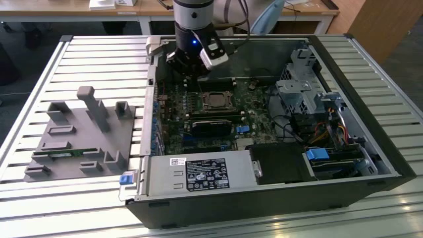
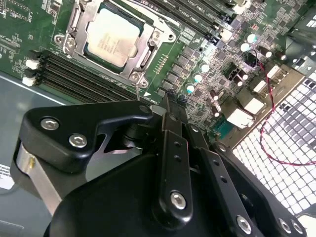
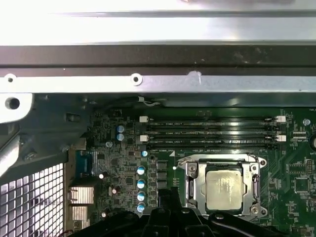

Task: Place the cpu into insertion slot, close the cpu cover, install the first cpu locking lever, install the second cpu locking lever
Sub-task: 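Install the first cpu locking lever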

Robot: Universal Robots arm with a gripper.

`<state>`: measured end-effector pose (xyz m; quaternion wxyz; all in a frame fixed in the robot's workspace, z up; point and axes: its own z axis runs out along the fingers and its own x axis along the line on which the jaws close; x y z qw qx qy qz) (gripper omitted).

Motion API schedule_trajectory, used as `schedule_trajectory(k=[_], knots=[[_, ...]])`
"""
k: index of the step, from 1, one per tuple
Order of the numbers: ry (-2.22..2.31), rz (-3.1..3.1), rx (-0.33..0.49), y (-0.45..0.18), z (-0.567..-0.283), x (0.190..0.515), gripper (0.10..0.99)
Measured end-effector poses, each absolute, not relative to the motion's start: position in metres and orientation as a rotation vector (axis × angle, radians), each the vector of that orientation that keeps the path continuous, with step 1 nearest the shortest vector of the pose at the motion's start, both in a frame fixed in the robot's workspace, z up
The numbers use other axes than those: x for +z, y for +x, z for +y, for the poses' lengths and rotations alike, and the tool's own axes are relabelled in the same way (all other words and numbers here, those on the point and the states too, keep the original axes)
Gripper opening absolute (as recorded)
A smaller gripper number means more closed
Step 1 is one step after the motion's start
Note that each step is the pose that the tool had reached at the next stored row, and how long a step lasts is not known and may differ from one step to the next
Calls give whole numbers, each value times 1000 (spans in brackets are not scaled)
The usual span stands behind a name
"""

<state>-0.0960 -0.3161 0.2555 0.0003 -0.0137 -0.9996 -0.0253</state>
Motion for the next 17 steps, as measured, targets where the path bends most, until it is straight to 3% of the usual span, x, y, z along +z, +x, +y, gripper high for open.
schedule_trajectory(k=[17], knots=[[-37,-3140,-81,-103,-307,254,106]])
